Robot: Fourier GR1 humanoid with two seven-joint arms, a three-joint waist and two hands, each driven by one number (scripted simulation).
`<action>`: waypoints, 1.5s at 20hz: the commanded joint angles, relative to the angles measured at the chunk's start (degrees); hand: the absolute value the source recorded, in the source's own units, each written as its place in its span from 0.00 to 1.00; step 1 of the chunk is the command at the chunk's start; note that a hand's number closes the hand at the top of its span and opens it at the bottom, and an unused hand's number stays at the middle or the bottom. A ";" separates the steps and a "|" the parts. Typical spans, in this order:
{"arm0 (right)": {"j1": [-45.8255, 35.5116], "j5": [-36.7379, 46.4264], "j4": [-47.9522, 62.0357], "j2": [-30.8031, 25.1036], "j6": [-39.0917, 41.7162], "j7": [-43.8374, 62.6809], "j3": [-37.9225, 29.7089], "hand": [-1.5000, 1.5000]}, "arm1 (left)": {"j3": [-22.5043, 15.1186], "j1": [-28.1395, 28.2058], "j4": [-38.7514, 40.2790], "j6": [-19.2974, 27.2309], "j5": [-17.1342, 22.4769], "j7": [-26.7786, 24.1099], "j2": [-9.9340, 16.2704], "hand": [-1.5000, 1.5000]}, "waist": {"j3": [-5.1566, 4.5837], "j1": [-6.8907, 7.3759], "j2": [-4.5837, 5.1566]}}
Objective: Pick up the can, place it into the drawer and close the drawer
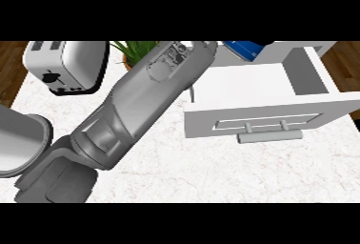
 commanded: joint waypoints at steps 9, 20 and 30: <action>-1.10 2.48 2.30 1.30 -0.53 -1.86 2.07 0.00 | -7.42 0.59 6.32 4.31 5.43 -6.83 0.00 1.00 | 0.07 -2.03 0.52; -3.41 3.12 1.41 0.46 -0.78 -0.29 2.91 0.00 | -12.98 2.44 9.84 5.79 6.52 -9.56 0.00 0.00 | 0.06 -2.86 0.90; -5.54 0.36 2.46 -1.47 -0.66 1.65 0.31 0.00 | -15.47 5.80 8.20 11.21 9.65 -12.47 0.00 0.00 | 0.03 -3.25 0.94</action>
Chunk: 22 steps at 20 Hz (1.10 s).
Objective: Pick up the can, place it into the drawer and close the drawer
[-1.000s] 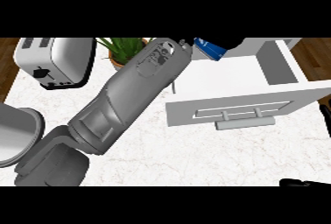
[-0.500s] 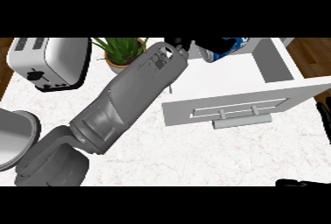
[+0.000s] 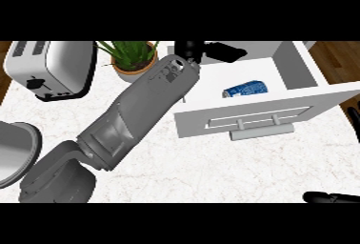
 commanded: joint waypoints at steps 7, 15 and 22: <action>0.08 3.63 -2.94 -1.60 0.16 -1.94 0.23 0.00 | 0.56 -0.71 0.80 1.87 4.14 -1.44 0.00 0.00 | -0.06 0.29 -0.10; -1.35 16.12 -5.32 -5.78 1.11 -6.63 4.55 0.00 | 0.92 -0.34 -1.75 3.19 8.46 -1.91 0.00 0.00 | -0.06 0.65 -0.08; -2.56 28.91 -5.06 -8.34 -0.50 -8.91 8.86 0.00 | 2.08 -2.05 -3.30 4.41 11.25 -4.08 0.00 0.00 | -0.10 2.85 -0.61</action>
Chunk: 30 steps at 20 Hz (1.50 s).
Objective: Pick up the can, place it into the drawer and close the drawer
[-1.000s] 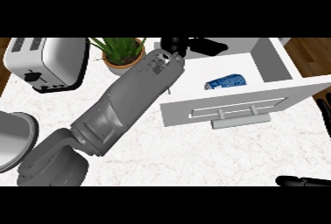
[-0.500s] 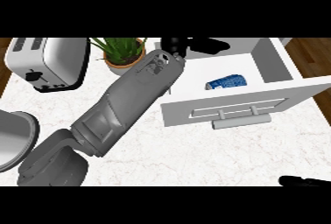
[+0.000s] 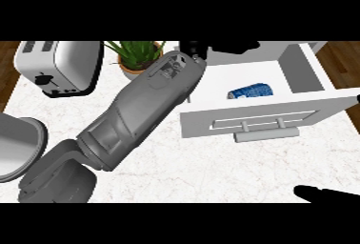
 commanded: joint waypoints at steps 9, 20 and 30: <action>-3.08 28.86 9.30 -3.93 -5.54 -2.49 11.54 0.00 | -1.19 -3.69 -1.38 2.82 0.50 2.80 0.00 0.00 | -0.01 4.08 -1.01; -9.86 43.86 32.42 0.94 -20.32 -4.30 15.78 0.00 | -0.21 1.12 -8.66 1.87 -3.20 6.91 4.81 0.00 | -0.03 6.90 -1.65; -21.13 45.76 55.80 2.47 -30.46 -7.24 9.65 0.00 | -2.41 6.45 -23.17 1.82 -6.40 16.29 14.07 0.00 | -0.02 9.10 -1.91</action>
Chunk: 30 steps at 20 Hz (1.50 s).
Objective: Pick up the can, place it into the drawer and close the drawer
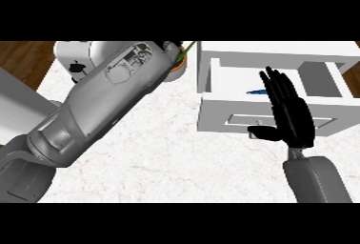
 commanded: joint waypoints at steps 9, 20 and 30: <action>-11.16 6.20 25.17 0.79 -11.68 -1.98 -4.02 0.00 | -0.35 7.30 -12.34 -1.33 -2.31 6.15 8.91 0.00 | 0.75 0.68 1.15; -28.53 7.48 44.82 1.51 -22.49 -0.66 -10.83 0.00 | -1.23 14.91 -23.65 -1.24 -4.34 9.58 13.89 0.00 | 0.80 1.88 1.52; -41.66 9.12 59.67 -0.88 -28.41 -0.27 -14.19 0.00 | 0.84 22.18 -31.01 -3.58 -5.28 8.59 18.30 0.00 | 0.80 2.96 2.31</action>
